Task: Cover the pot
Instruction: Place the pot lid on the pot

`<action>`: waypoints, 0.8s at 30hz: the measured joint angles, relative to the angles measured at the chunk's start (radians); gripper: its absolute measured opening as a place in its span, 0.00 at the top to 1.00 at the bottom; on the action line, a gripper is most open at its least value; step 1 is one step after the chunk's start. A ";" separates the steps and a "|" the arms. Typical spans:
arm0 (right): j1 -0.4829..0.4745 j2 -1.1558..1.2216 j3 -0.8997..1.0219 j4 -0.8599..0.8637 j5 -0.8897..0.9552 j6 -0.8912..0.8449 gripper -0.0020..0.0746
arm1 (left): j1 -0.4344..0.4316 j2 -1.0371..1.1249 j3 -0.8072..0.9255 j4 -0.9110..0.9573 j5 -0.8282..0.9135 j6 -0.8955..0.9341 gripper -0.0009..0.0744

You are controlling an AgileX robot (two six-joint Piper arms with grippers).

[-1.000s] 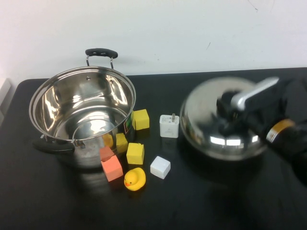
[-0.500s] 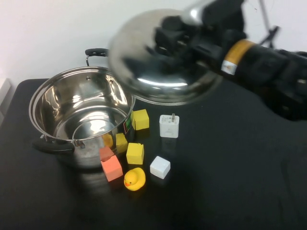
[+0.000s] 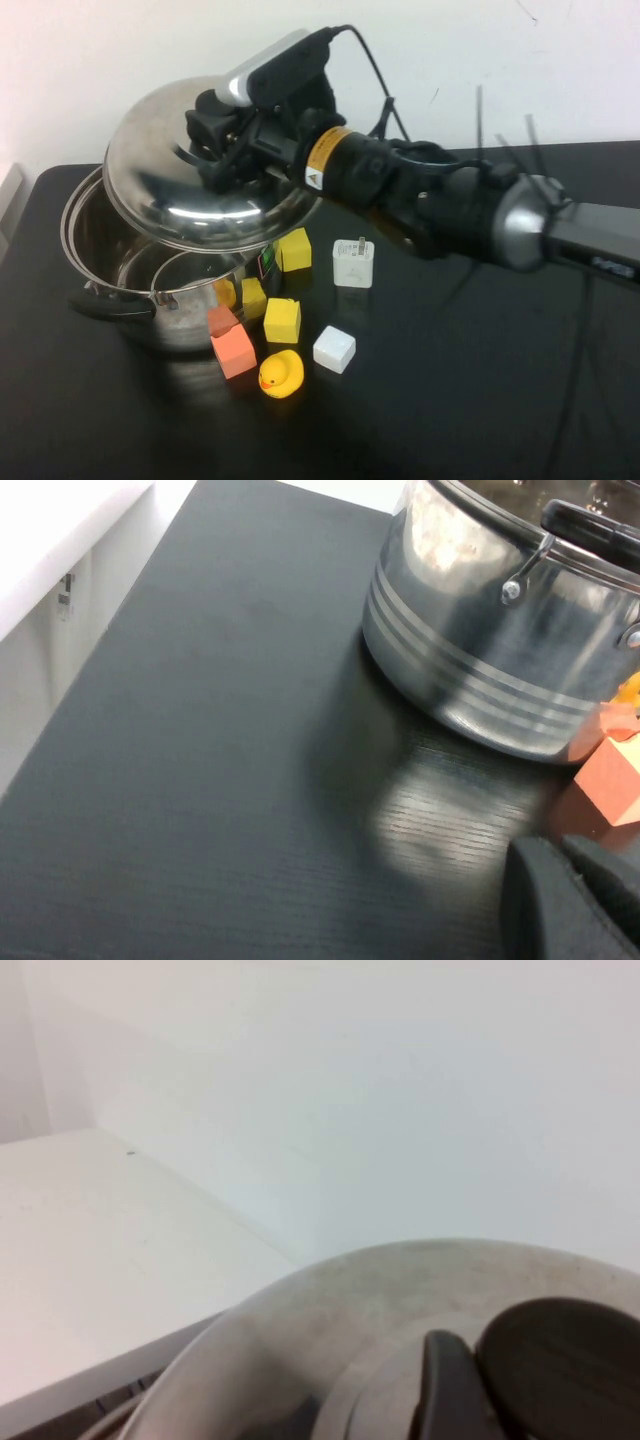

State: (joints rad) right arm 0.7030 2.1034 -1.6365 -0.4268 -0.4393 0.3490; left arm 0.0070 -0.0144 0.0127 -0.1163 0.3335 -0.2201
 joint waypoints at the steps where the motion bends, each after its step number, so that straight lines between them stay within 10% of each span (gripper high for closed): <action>1: 0.002 0.018 -0.021 0.000 0.002 0.005 0.51 | 0.000 0.000 0.000 0.000 0.000 0.000 0.99; 24: 0.062 0.199 -0.199 -0.072 -0.004 0.038 0.51 | 0.000 0.000 0.000 0.000 0.000 0.000 0.99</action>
State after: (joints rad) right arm 0.7650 2.3026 -1.8357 -0.4984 -0.4436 0.3870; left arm 0.0070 -0.0144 0.0127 -0.1163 0.3335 -0.2201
